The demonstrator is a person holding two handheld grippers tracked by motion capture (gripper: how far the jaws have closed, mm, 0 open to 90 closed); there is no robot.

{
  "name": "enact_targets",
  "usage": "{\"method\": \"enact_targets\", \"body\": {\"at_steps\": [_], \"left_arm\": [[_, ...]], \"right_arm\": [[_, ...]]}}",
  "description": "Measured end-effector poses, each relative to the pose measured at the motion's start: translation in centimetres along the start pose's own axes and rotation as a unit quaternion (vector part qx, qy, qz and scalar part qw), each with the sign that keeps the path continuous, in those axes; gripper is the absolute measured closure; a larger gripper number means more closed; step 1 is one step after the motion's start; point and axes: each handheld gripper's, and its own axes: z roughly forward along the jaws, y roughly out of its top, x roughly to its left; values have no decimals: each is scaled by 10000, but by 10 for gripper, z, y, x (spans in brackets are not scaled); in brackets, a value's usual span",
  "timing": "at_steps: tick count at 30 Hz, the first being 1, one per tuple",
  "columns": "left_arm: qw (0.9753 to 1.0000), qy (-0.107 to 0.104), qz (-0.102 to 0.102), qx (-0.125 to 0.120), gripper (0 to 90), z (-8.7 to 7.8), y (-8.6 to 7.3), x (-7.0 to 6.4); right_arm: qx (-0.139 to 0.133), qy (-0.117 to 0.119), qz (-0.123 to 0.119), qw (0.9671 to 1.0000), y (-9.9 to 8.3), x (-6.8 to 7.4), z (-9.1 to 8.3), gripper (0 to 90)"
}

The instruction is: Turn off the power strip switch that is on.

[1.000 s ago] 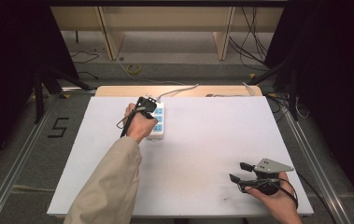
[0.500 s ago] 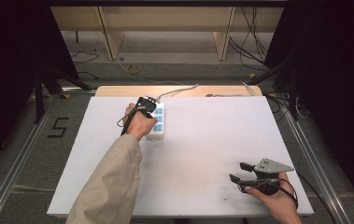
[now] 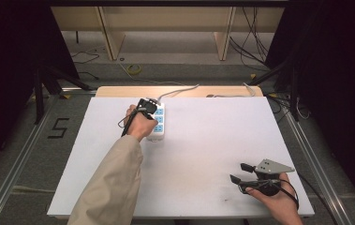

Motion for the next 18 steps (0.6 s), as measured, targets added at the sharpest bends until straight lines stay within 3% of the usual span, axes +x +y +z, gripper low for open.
{"method": "enact_targets", "body": {"at_steps": [18], "left_arm": [[9999,-45,-25,162,896,9,0,-2]], "right_arm": [[-9,7,-4,10000,0,-1,0,360]]}}
